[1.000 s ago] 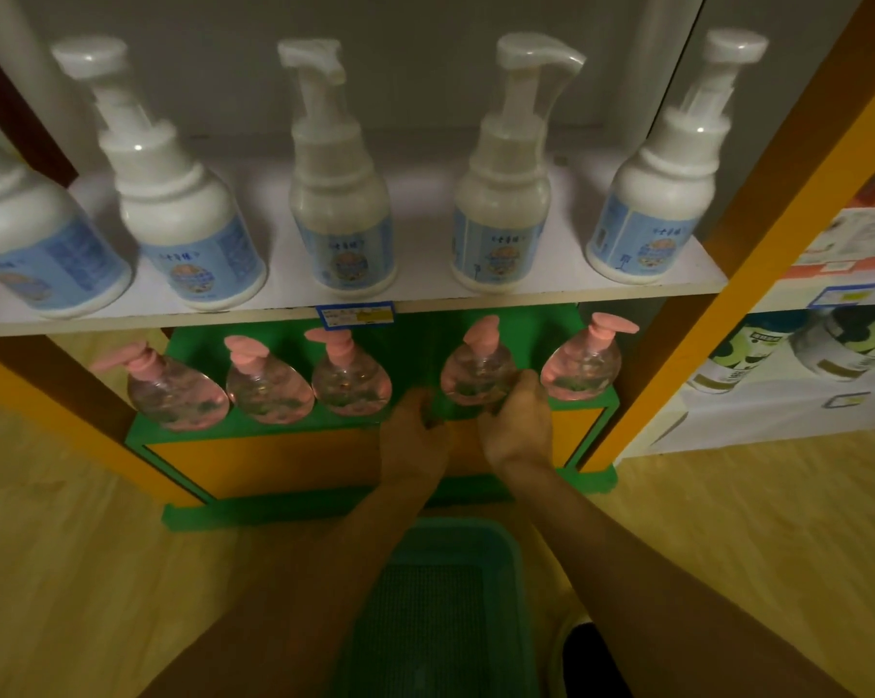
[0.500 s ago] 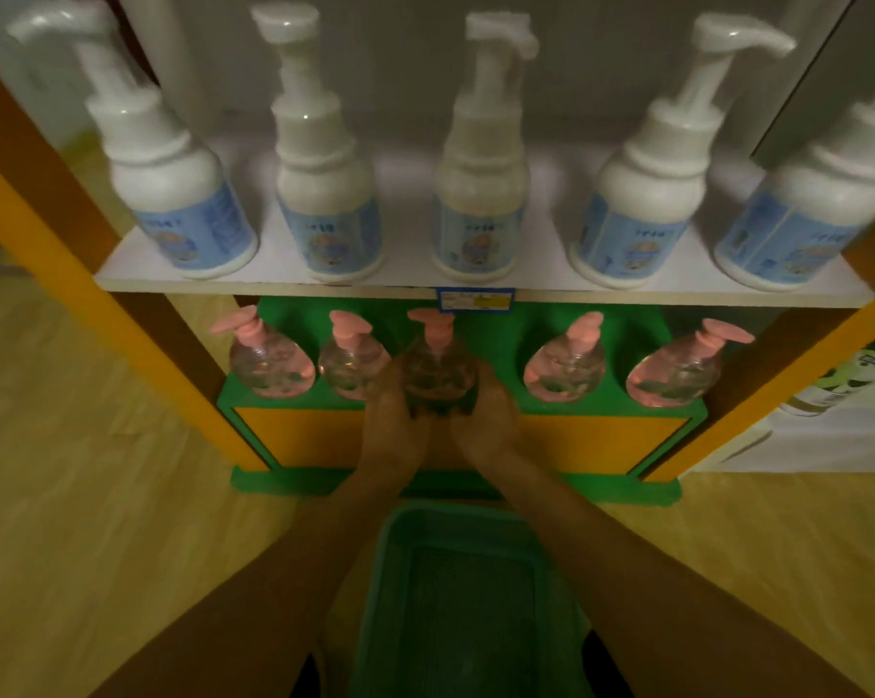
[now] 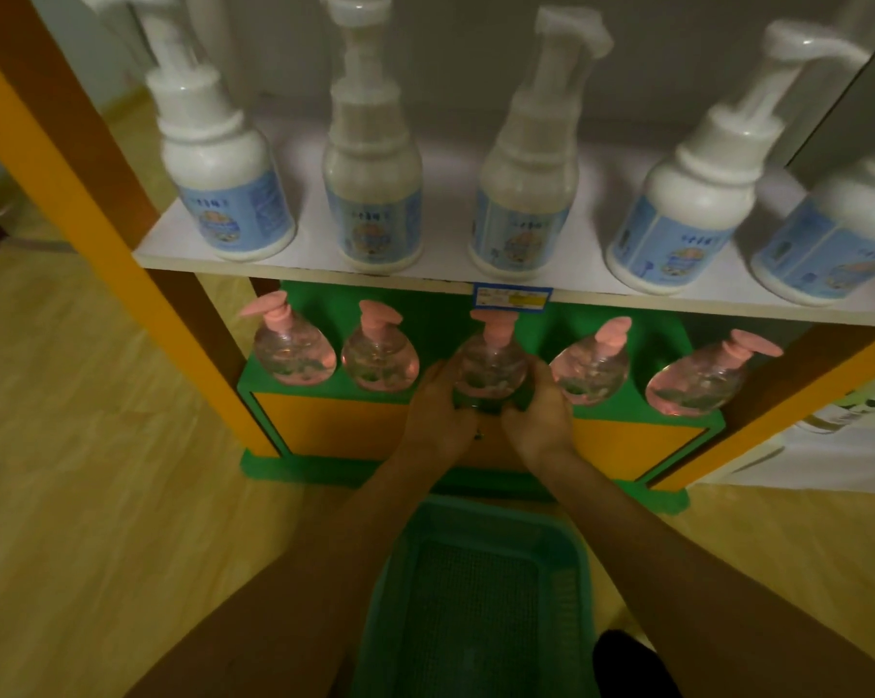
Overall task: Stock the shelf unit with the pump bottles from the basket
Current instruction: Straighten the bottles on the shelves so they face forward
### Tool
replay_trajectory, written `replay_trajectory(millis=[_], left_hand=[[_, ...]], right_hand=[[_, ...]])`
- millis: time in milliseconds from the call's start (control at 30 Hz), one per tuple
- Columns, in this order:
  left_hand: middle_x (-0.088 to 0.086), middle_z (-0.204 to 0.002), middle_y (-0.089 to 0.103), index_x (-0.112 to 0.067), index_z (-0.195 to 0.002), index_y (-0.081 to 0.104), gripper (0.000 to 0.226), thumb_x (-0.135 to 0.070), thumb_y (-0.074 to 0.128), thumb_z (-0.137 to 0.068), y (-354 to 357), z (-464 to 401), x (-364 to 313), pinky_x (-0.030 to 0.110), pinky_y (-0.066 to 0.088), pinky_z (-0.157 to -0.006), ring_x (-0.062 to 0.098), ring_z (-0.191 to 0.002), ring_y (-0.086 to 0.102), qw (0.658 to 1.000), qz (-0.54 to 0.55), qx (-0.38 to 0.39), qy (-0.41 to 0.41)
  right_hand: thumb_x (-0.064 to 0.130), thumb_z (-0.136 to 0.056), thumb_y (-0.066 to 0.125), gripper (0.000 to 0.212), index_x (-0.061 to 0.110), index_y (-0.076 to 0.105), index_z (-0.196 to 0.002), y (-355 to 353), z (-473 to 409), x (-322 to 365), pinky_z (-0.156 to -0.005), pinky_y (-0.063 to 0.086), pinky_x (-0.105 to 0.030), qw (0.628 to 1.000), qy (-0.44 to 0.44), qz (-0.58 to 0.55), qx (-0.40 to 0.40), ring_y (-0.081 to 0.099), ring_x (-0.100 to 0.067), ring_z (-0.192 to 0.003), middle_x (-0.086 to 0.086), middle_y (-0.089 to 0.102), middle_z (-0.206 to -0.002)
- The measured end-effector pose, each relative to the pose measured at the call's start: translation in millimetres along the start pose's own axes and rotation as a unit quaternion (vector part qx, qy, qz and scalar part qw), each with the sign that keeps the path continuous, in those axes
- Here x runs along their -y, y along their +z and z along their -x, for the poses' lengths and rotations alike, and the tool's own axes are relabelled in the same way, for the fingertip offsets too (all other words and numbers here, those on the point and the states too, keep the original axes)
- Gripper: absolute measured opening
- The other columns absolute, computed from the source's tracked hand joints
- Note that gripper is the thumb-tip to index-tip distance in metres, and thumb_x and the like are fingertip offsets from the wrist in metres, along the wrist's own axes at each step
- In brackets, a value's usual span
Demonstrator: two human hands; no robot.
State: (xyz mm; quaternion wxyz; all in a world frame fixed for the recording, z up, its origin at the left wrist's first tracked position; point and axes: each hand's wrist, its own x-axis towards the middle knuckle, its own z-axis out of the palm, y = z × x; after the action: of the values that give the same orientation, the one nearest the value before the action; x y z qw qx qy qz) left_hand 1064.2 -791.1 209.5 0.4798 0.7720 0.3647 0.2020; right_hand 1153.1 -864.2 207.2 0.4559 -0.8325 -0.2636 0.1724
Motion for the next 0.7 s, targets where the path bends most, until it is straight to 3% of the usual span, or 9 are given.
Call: replay_trajectory(millis=[100, 267, 400, 533, 633, 700], left_hand=[[0.006, -0.133, 0.051, -0.017, -0.134, 0.047, 0.060, 0.009, 0.054, -0.080, -0.5, 1.7, -0.7, 0.023, 0.037, -0.098, 0.011, -0.115, 0.045, 1.000, 0.007, -0.002, -0.004], [0.008, -0.132, 0.052, -0.014, -0.133, 0.048, 0.057, 0.009, 0.054, -0.081, -1.9, 2.1, 0.3, 0.037, 0.043, -0.105, 0.020, -0.121, 0.049, 1.000, 0.005, -0.011, -0.005], [0.008, -0.128, 0.057, -0.012, -0.129, 0.051, 0.051, 0.007, 0.053, -0.082, -3.0, 4.9, -0.2, 0.018, 0.042, -0.091, 0.009, -0.106, 0.049, 1.000, 0.019, -0.013, 0.000], [0.013, -0.119, 0.062, -0.006, -0.118, 0.056, 0.037, 0.006, 0.050, -0.084, -10.6, 9.1, 12.7, 0.026, 0.039, -0.085, 0.024, -0.108, 0.056, 0.988, 0.010, -0.105, -0.110], [0.016, -0.106, 0.063, -0.004, -0.108, 0.056, 0.027, 0.007, 0.049, -0.084, -31.1, 8.5, 26.5, 0.032, 0.045, -0.077, 0.027, -0.096, 0.058, 0.974, -0.013, -0.182, -0.138], [0.017, -0.113, 0.061, -0.003, -0.111, 0.054, 0.029, 0.007, 0.050, -0.084, -46.1, 6.3, 31.2, 0.036, 0.048, -0.086, 0.028, -0.104, 0.056, 0.969, -0.003, -0.218, -0.119]], right_hand=[[-0.011, -0.080, 0.058, 0.060, 0.011, 0.046, -0.134, 0.7, 0.9, -0.8, -0.093, 0.039, -0.022, 1.000, -0.006, 0.003, 0.001, 0.054, -0.026, -0.117, -0.010, 0.060, -0.126], [-0.008, -0.082, 0.059, 0.054, 0.009, 0.048, -0.132, 2.4, 1.0, -0.6, -0.100, 0.045, -0.031, 1.000, -0.008, 0.006, -0.001, 0.055, -0.026, -0.117, -0.010, 0.060, -0.126], [-0.003, -0.083, 0.061, 0.055, 0.005, 0.042, -0.133, 9.8, 4.5, 4.1, -0.098, 0.048, -0.039, 0.998, 0.005, 0.048, -0.028, 0.052, -0.032, -0.118, -0.016, 0.050, -0.133], [-0.002, -0.080, 0.060, 0.048, 0.001, 0.043, -0.125, 26.9, 19.6, 19.7, -0.088, 0.045, -0.035, 0.989, -0.019, 0.094, -0.116, 0.047, -0.034, -0.117, -0.020, 0.046, -0.128], [-0.003, -0.083, 0.056, 0.045, 0.005, 0.045, -0.126, 43.8, 27.1, 29.9, -0.088, 0.048, -0.035, 0.995, -0.059, 0.066, -0.046, 0.052, -0.029, -0.110, -0.017, 0.051, -0.124], [-0.001, -0.084, 0.055, 0.045, 0.007, 0.046, -0.127, 54.1, 29.5, 34.2, -0.085, 0.051, -0.041, 0.996, -0.065, 0.051, -0.016, 0.055, -0.029, -0.105, -0.016, 0.054, -0.120]])
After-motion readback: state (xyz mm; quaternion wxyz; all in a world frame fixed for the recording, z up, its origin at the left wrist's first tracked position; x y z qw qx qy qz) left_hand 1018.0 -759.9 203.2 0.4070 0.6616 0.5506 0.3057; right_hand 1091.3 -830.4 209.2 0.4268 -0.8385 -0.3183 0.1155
